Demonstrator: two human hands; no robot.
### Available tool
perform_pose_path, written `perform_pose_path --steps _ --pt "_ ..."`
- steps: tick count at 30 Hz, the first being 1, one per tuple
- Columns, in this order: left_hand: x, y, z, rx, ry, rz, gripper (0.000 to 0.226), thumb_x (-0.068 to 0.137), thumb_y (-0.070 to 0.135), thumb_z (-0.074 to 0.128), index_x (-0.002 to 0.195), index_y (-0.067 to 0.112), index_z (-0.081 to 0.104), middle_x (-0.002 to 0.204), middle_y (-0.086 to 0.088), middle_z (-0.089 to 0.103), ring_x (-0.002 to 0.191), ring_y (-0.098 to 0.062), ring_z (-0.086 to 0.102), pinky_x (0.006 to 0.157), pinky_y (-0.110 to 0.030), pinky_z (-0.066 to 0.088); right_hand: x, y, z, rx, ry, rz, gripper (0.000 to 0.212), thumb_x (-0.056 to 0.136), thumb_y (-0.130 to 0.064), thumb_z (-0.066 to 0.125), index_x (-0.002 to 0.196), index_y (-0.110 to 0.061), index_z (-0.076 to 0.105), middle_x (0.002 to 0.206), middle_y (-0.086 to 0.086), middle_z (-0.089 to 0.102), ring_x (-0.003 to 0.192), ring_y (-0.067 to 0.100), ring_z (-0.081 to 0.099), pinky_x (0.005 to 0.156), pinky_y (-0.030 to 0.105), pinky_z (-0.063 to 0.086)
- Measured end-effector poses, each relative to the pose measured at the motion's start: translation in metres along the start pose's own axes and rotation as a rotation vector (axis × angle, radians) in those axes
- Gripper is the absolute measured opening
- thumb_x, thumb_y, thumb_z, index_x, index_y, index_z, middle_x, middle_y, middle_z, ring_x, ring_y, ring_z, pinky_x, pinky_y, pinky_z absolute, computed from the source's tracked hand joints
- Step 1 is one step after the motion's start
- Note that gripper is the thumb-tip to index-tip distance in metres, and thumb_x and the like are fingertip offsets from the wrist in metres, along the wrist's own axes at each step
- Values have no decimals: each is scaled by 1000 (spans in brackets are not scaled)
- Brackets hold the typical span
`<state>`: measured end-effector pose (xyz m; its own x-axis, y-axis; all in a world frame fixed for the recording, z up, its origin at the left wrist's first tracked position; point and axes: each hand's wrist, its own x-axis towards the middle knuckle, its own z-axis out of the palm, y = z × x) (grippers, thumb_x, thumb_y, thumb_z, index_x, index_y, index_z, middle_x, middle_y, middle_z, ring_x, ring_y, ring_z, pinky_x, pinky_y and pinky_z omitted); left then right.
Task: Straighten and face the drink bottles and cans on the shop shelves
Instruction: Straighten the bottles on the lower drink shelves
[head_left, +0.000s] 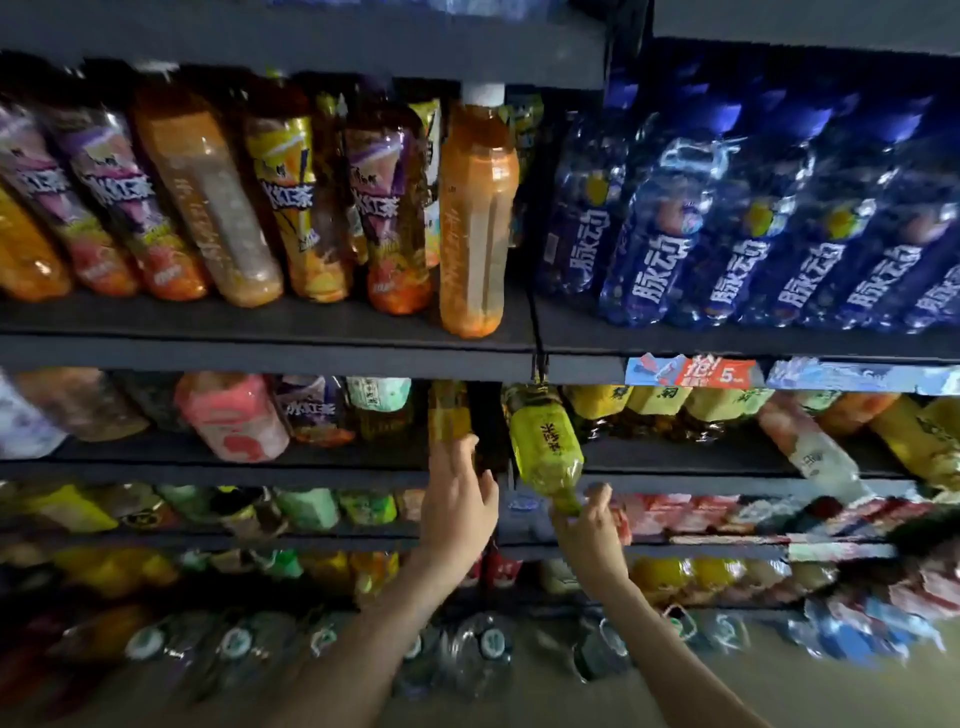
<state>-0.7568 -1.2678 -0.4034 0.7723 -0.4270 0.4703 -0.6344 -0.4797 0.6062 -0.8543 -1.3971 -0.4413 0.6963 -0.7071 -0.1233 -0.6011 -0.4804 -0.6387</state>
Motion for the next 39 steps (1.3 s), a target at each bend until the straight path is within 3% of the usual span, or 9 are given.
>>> perform_pose_path --steps 2,6,11,14,17,26,32,35,39 --pt "-13 8 19 36 -80 -57 39 76 3 72 113 5 58 101 -13 58 78 -26 64 62 -25 51 -1 3 -5 38 -33 -71 20 85 3 55 103 -5 55 93 28 62 79 46 63 59 40 51" --pt "-29 15 50 99 -198 -131 39 84 2 62 122 9 58 115 -13 57 92 -29 62 70 -32 50 18 20 1 218 -53 -68 29 90 -7 58 102 -9 32 76 7 58 72 35 60 53 30 39" --pt "-41 27 64 25 -312 -212 64 86 -1 56 145 14 36 139 -9 42 127 -25 44 103 -32 40 4 17 -19 357 3 -79 33 83 -7 65 103 -10 39 65 -8 53 57 21 52 53 30 38" --pt "-25 24 70 -73 -319 -260 74 86 15 65 147 24 24 146 -4 34 131 -24 41 100 -43 45 -2 2 -35 468 74 -164 36 79 -15 69 99 -19 40 66 -5 56 57 11 54 55 35 45" --pt "-4 31 71 -182 -270 -285 75 88 25 63 149 28 20 153 6 25 136 -8 32 105 -25 39 0 -18 -48 590 158 -215 32 81 -23 69 99 -24 43 73 -7 59 60 6 54 59 29 47" --pt "56 24 65 -520 -289 -274 62 69 20 84 108 46 43 104 22 60 95 13 58 75 -7 44 42 -51 -53 803 245 -305 30 86 -13 69 104 -31 53 64 -7 48 59 2 46 58 14 40" --pt "66 14 65 -473 -314 -291 67 66 33 85 116 41 41 104 29 54 95 9 54 72 1 39 56 -30 -32 689 268 -228 63 78 -18 77 131 -28 43 103 -5 44 97 8 45 82 17 41" --pt "70 13 62 -443 -308 -277 74 67 32 85 127 25 42 102 28 49 90 11 49 70 5 36 67 -15 -20 740 32 -167 73 77 -39 76 139 -34 38 136 -4 36 128 10 34 106 30 37" --pt "79 7 65 -459 -320 -314 65 67 36 85 120 25 50 101 24 57 90 7 56 73 -1 41 79 -14 -14 918 -151 -214 71 79 -50 64 142 -25 40 138 -3 52 127 11 49 106 34 42"
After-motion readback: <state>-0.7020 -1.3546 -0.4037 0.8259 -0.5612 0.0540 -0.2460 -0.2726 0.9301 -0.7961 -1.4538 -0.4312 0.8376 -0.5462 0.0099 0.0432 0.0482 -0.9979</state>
